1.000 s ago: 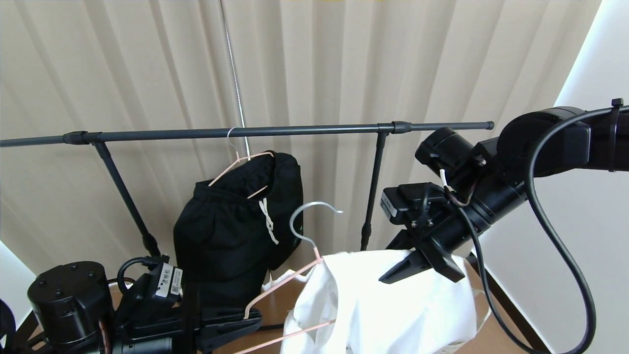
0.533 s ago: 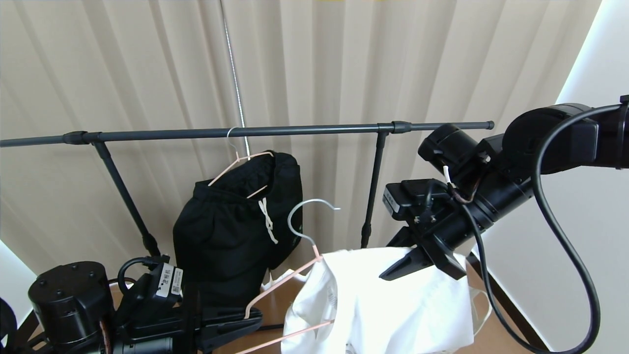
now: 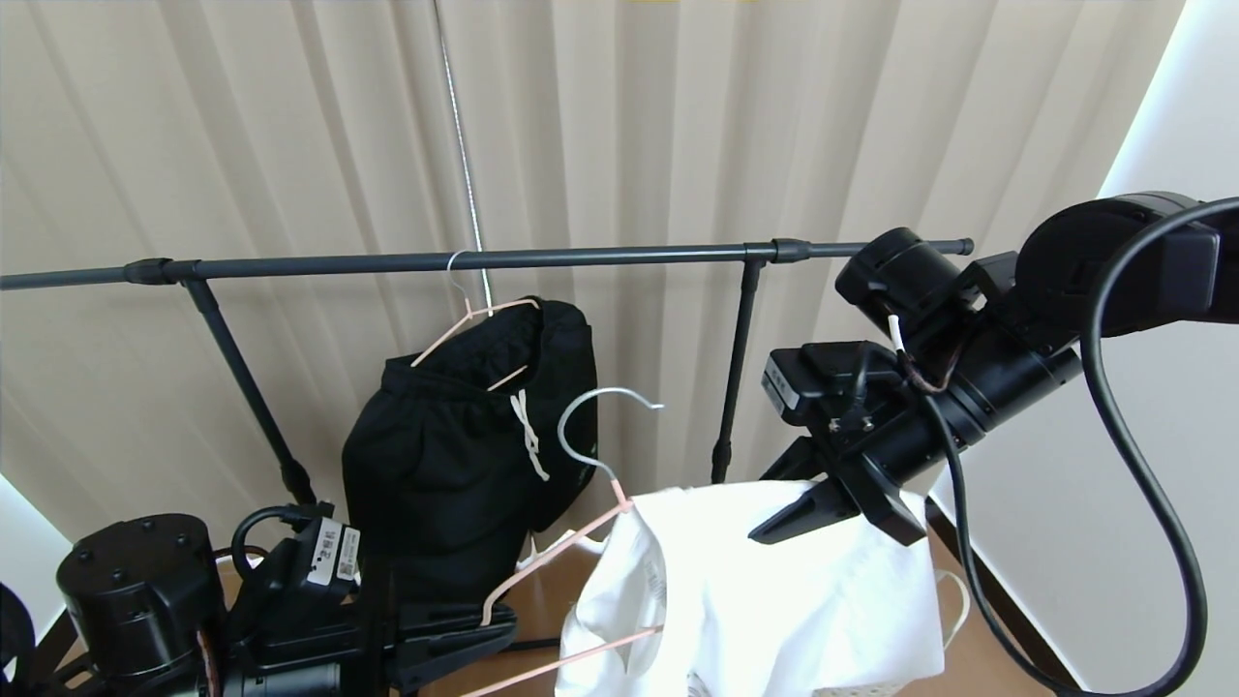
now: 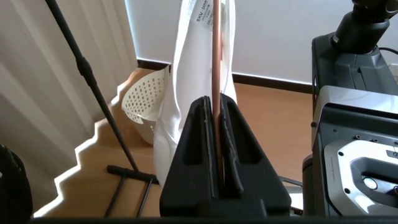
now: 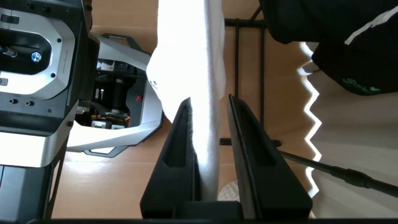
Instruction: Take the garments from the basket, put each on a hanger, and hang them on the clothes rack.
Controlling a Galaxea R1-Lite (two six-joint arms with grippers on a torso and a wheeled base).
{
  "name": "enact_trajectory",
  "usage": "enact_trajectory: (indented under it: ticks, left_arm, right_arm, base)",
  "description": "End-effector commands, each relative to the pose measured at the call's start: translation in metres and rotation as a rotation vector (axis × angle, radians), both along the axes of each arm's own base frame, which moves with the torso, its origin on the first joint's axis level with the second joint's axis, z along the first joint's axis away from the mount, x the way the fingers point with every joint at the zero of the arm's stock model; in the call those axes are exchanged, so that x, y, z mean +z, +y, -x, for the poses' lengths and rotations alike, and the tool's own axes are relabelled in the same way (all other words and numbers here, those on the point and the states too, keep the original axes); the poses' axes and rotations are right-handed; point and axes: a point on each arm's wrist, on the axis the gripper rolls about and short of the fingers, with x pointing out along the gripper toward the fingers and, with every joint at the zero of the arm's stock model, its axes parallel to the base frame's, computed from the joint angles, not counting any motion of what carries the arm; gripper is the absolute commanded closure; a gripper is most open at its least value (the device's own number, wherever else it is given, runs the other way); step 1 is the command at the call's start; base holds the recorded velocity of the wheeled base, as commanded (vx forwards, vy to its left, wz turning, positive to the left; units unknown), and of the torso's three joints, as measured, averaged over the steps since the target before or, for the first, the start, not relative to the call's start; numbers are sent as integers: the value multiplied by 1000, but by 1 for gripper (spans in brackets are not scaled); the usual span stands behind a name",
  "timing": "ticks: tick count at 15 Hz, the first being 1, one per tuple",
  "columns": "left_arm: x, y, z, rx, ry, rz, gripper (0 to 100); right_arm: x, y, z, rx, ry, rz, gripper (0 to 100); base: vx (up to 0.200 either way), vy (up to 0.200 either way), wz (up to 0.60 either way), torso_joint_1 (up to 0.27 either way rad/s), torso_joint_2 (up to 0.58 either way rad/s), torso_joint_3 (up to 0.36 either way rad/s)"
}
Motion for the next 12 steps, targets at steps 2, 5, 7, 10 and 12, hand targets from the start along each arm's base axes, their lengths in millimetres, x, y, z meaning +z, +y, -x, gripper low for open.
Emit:
enact_trajectory:
  ticks: [2,5,7,10,12]
  left_arm:
    - [-1,0,0,0,3,-1,100]
    - [-2,-1,-2,1,13,0,0]
    - [-3,-1,-3,1,19,-2,0]
    - [-3,-1,-3,1,13,-2,0]
    - [-2,-1,-3,3,13,-1,0]
  right_arm:
    - [1,0,1,1,-1,0,100]
    - [0,-1,2,1,2,0,100]
    - [-1,-1,2,1,8,3,100]
    - [1,-1,3,1,1,-1,100]
    - [2,-2,4,1,-1,0,100]
  base:
    - [0,0,0,0,0,0]
    - [0,0,0,0,0,0]
    - [0,0,0,0,0,0]
    - [0,0,0,0,0,0]
    - [0,0,0,0,0,0]
